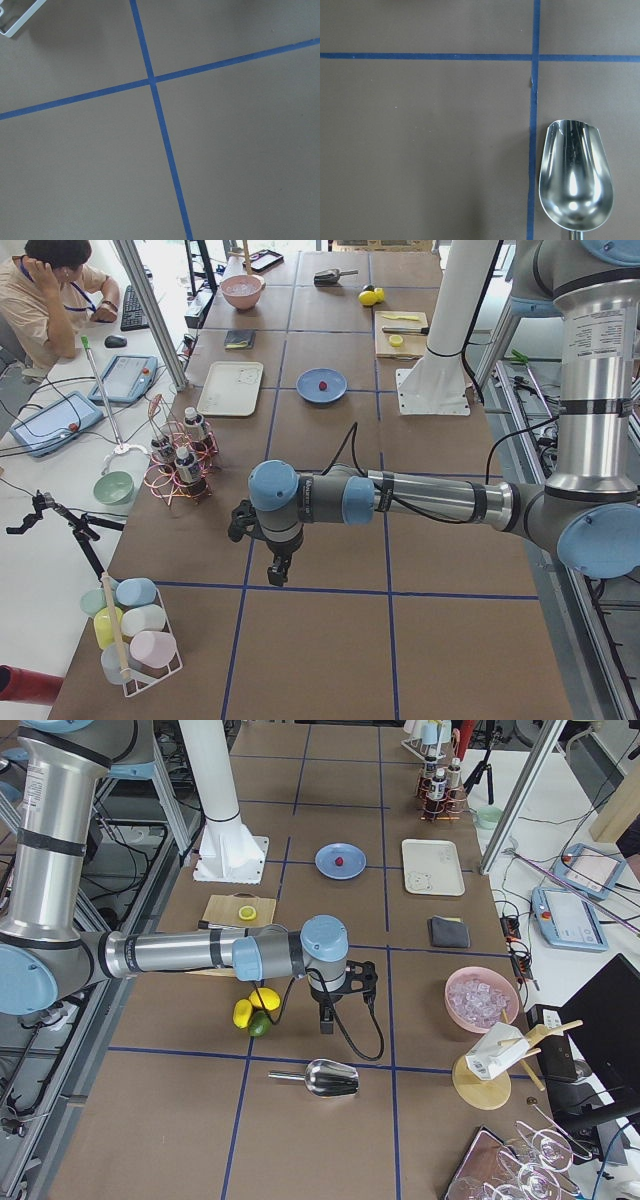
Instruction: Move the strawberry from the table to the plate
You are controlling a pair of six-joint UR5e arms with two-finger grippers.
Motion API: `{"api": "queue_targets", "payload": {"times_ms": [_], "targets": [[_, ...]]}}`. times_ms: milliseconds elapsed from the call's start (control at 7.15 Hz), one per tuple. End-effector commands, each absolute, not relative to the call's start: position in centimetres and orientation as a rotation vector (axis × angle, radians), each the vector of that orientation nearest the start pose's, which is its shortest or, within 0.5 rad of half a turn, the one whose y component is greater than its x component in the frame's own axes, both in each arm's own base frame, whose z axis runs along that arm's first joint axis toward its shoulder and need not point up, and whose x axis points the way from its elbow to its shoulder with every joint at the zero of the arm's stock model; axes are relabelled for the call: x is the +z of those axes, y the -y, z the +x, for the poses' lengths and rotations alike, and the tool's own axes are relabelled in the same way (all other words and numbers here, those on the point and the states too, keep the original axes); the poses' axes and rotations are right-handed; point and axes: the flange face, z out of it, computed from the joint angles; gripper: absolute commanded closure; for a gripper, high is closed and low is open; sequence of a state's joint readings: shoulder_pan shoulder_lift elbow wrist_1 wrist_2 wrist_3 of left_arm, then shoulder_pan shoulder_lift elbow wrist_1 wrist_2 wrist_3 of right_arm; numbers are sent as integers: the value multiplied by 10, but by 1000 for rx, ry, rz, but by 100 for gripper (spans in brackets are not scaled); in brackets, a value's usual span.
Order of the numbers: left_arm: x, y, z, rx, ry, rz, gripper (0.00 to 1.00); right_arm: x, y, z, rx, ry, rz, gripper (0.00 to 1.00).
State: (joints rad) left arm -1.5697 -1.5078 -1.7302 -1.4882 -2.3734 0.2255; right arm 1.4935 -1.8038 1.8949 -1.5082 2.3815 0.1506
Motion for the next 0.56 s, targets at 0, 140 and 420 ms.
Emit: {"api": "queue_targets", "payload": {"times_ms": [0,140,420], "targets": [[618,467,-61,219,-795,100,0,605,407,34,-9,811,52,0],[608,480,-61,226,-792,115,0,603,407,35,-9,811,55,0],[601,488,-61,231,-791,123,0,603,407,35,-10,812,56,0]]}}
